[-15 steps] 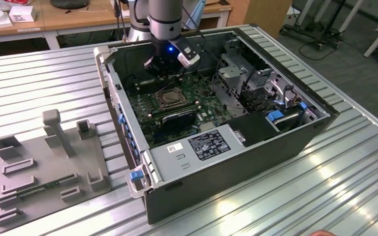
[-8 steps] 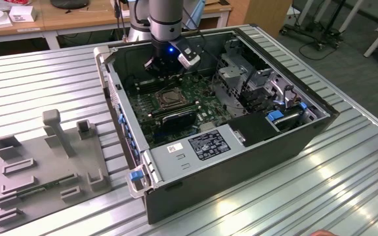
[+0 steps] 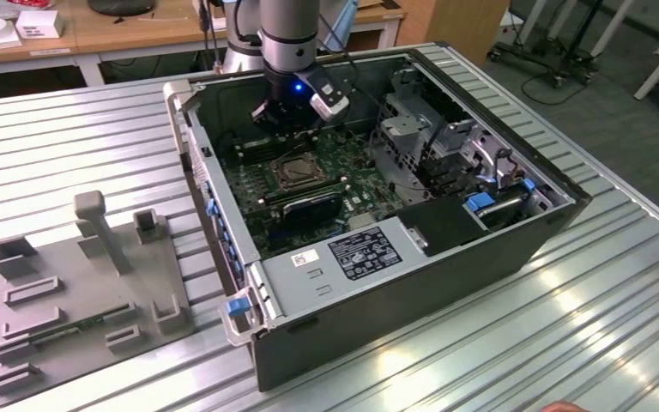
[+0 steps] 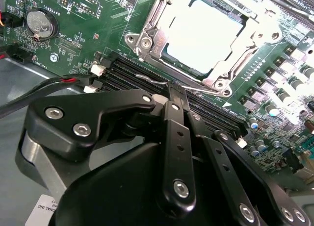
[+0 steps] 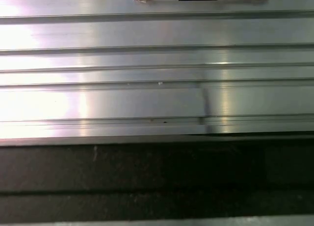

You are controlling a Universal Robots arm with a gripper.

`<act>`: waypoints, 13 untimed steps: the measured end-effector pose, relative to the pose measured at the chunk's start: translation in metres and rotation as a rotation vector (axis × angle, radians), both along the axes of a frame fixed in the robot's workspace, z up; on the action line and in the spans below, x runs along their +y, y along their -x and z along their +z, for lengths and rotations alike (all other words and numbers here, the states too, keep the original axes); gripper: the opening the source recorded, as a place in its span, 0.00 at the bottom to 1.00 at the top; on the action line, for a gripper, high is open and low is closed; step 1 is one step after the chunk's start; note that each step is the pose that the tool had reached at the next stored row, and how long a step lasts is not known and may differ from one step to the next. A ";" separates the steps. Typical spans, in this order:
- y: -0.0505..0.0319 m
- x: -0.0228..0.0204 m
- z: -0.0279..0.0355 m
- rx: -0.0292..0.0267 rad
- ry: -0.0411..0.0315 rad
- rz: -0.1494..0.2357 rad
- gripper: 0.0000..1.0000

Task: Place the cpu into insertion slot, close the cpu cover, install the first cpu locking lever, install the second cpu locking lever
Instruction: 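Install the first cpu locking lever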

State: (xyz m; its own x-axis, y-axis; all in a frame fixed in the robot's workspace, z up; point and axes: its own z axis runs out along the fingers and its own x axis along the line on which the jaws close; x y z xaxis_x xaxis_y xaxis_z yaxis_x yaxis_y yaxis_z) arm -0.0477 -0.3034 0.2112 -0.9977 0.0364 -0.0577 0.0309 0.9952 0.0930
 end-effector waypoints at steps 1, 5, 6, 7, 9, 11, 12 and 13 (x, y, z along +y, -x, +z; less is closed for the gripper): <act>0.0000 0.0001 -0.0001 -0.0001 -0.0001 0.000 0.10; 0.0000 0.0005 0.0000 0.0001 0.0001 0.000 0.10; 0.0000 0.0005 0.0000 0.0000 0.0001 0.000 0.10; 0.0000 0.0006 -0.0001 0.0000 0.0000 0.000 0.10; 0.0000 0.0006 -0.0003 0.0001 0.0001 0.000 0.10; -0.0003 0.0006 -0.0014 0.0000 0.0001 0.000 0.10; -0.0004 0.0006 -0.0019 0.0000 0.0001 0.000 0.10; -0.0005 0.0006 -0.0025 0.0000 0.0000 0.000 0.10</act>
State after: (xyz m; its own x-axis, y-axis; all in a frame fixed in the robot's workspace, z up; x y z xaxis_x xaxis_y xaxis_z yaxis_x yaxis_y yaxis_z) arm -0.0471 -0.3028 0.2088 -0.9977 0.0364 -0.0577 0.0310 0.9952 0.0930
